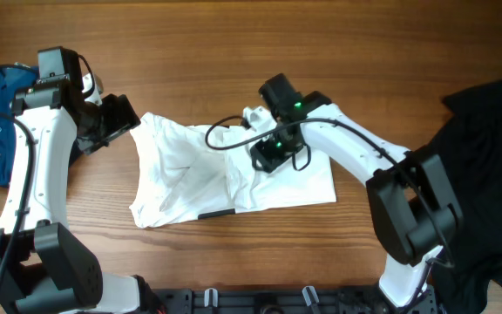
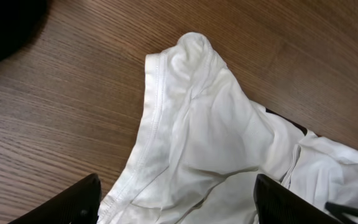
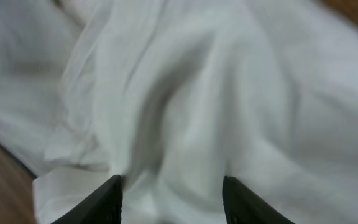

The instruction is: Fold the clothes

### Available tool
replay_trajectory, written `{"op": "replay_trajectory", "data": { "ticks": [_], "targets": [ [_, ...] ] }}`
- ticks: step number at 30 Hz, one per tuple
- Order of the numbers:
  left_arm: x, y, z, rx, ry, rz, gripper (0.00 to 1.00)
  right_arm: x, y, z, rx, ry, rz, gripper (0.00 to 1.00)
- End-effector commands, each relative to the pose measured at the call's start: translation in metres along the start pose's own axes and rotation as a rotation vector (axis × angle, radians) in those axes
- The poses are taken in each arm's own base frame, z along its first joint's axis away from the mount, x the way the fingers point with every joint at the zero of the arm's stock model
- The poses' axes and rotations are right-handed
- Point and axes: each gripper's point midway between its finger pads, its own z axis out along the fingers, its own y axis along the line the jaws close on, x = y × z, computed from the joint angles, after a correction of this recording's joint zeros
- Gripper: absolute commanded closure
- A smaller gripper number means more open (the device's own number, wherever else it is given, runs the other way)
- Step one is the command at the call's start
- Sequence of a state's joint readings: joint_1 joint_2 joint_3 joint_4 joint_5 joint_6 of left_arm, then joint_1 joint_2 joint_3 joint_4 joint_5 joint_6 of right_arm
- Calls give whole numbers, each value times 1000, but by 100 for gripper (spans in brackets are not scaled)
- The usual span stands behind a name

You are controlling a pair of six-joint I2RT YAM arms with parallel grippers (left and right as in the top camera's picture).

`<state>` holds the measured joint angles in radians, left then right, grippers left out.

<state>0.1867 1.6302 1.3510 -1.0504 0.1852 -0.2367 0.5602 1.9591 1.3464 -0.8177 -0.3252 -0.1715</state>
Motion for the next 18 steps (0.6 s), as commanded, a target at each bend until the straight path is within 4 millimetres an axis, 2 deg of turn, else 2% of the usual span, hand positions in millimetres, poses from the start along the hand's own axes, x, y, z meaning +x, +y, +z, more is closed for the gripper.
{"op": "replay_trajectory", "data": {
  "ticks": [1, 4, 5, 8, 11, 12, 14, 16, 18],
  "targets": [
    [0, -4, -1, 15, -5, 27, 21, -2, 45, -1, -77, -2, -68, 55],
    [0, -4, -1, 15, -6, 27, 21, -4, 52, 5, -26, 3, -77, 70],
    [0, -4, -1, 15, -6, 27, 21, -4, 50, 5, -13, 2, -63, 72],
    [-1, -4, -1, 16, -9, 27, 21, -15, 48, 7, -3, -39, -107, 94],
    [-1, -4, -1, 17, -11, 28, 20, -34, 46, 3, 10, -108, -151, 96],
    [-1, -4, -1, 17, -11, 28, 20, -40, 43, -3, 28, -132, -131, 94],
    [-1, -4, -1, 16, -10, 28, 20, -45, 39, -13, 42, -158, -105, 52],
    [1, -3, -1, 14, -3, 27, 17, -47, 24, -29, 100, -188, 8, 51],
    [4, -2, -1, 11, 8, 27, 16, -44, 3, -57, 115, -233, 192, 50]
  ]
}}
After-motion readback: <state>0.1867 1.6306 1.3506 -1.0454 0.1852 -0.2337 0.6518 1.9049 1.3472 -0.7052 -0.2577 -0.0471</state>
